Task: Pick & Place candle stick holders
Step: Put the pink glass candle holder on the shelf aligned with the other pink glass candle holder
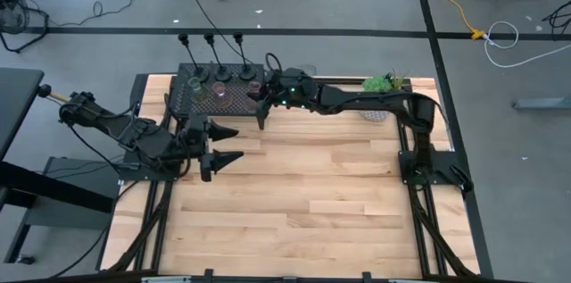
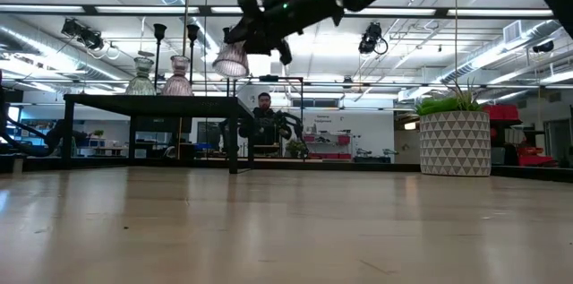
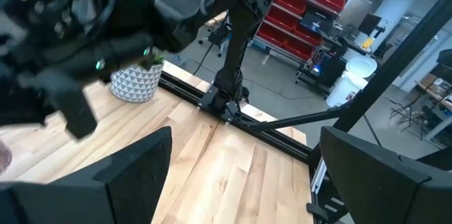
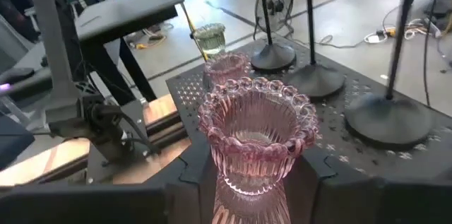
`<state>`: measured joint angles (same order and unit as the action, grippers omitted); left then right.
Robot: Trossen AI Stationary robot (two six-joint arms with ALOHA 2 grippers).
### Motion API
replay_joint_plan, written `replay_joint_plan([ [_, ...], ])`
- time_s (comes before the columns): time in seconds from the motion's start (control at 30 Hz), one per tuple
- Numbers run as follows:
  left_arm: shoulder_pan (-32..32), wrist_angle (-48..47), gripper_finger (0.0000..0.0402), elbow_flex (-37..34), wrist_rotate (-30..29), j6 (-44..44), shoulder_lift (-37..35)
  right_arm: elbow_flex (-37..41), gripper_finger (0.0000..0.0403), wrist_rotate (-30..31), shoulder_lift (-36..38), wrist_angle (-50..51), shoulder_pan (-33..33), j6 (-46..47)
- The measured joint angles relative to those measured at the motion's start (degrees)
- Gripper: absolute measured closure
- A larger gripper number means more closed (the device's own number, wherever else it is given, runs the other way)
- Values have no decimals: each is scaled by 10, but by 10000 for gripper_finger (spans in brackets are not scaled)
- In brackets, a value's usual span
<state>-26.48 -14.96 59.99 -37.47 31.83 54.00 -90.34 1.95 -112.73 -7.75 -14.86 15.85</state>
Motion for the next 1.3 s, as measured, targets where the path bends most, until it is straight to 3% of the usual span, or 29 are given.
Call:
replay_joint_plan([
  [0.4, 0, 0, 42, 0, 0, -1, 0, 0, 291, 16, -53, -100, -2, 2],
  [0.57, 0, 1, 42, 0, 0, -1, 0, 0, 290, 54, -53, -108, -6, -3],
  [1.3, 0, 0, 42, 0, 2, 0, 1, 0, 290, 40, -113, -168, -25, 32],
])
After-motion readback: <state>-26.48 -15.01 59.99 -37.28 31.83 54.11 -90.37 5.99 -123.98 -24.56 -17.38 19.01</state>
